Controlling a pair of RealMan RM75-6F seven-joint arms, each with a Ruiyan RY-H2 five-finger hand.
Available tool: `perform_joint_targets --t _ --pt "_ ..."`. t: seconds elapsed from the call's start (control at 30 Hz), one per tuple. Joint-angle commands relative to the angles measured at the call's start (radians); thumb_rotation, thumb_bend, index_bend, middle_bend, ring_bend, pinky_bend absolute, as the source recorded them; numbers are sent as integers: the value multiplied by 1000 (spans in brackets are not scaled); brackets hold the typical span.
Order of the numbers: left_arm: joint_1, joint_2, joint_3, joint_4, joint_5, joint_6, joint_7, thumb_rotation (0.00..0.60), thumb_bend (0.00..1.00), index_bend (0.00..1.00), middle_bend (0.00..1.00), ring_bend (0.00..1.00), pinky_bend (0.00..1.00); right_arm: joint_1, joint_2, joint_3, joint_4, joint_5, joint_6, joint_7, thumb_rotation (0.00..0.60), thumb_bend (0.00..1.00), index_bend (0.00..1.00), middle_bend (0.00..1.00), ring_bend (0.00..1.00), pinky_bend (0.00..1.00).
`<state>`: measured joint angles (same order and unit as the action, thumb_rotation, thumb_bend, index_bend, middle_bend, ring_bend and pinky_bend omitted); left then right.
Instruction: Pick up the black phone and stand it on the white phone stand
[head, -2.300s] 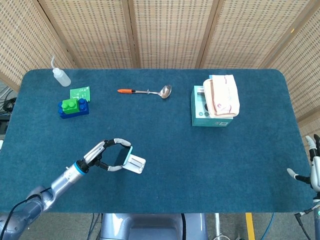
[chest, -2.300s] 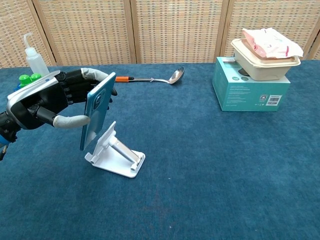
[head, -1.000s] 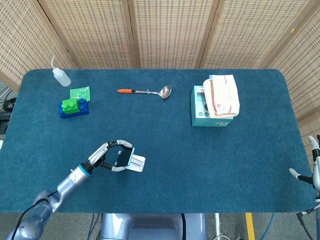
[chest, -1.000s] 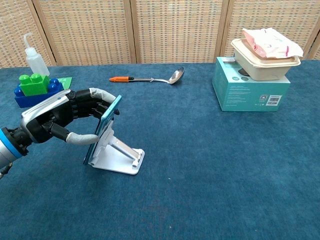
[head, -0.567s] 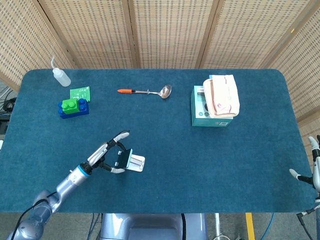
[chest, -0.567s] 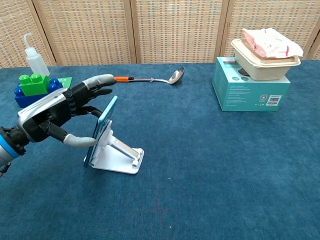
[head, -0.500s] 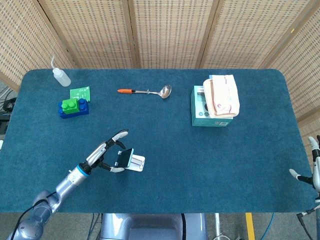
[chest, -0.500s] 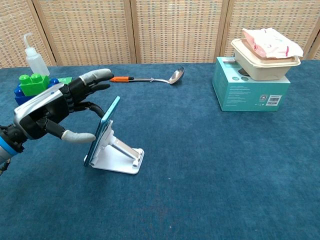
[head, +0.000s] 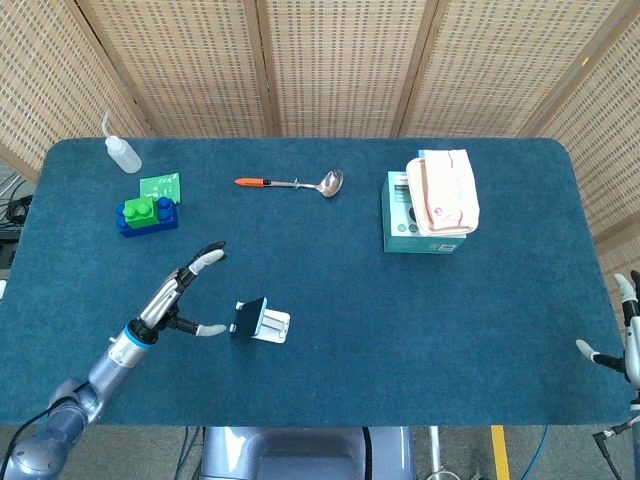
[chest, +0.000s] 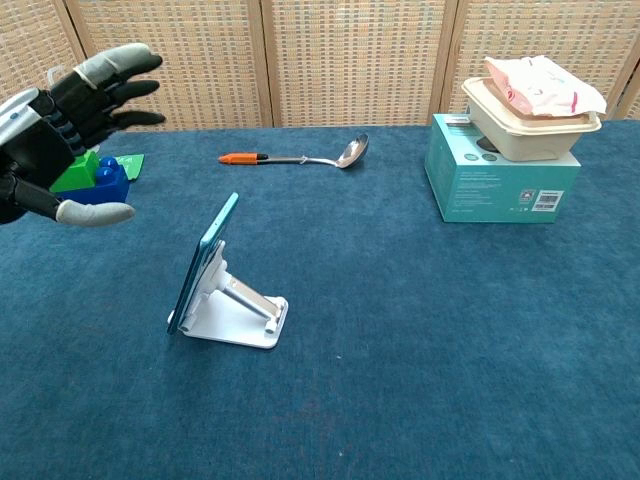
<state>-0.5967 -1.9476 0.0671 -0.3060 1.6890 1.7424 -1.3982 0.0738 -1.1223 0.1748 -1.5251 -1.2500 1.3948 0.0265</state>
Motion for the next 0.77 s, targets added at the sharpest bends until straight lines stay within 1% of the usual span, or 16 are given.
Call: perform_joint_targets --t 0.03,0.07,0.1,0.13,0.17,0.2,0.23,0.3,0.33,0.4,0.47,0.6,0.77 --pt "11 188 -13 -223 -19 -23 277 600 55 0 0 0 6 -1 4 -3 -1 -7 -1 10 600 0 0 0 0 0" --pt "18 243 -17 -300 -28 -39 346 600 56 0 0 0 0 -2 5 -4 -1 -9 -1 15 600 0 0 0 0 0" --pt "-2 330 -28 -456 -35 -76 489 600 55 0 0 0 0 -4 7 -5 -1 -13 0 23 600 0 0 0 0 0" --pt "-1 404 -28 -596 -48 -114 590 600 55 0 0 0 0 -4 8 -6 0 -15 0 28 600 0 0 0 0 0" --pt "6 485 -22 -733 -65 -153 697 600 54 0 0 0 0 -5 10 -7 1 -17 0 33 600 0 0 0 0 0" --pt "23 599 -10 -910 -101 -206 838 600 54 0 0 0 0 -6 11 -9 2 -21 0 41 600 0 0 0 0 0" --pt "38 682 2 -1033 -134 -243 939 600 54 0 0 0 0 -7 13 -9 2 -23 1 46 600 0 0 0 0 0" --pt "71 834 26 -1258 -221 -307 1126 600 53 0 0 0 0 -10 14 -11 5 -28 4 55 600 0 0 0 0 0" --pt "85 879 32 -1327 -256 -319 1186 600 53 0 0 0 0 -10 14 -11 6 -30 5 56 600 0 0 0 0 0" --pt "114 937 37 -1418 -307 -323 1265 600 51 0 0 0 0 -11 14 -13 8 -33 8 57 600 0 0 0 0 0" --pt "155 974 49 -1469 -342 -313 1308 600 50 0 0 0 0 -13 13 -14 8 -38 12 57 600 0 0 0 0 0" --pt "241 990 72 -1492 -368 -272 1333 600 48 0 0 0 0 -16 12 -19 7 -52 24 56 600 0 0 0 0 0" --pt "295 973 80 -1480 -338 -248 1344 600 49 0 0 0 0 -20 12 -22 6 -63 35 59 600 0 0 0 0 0"
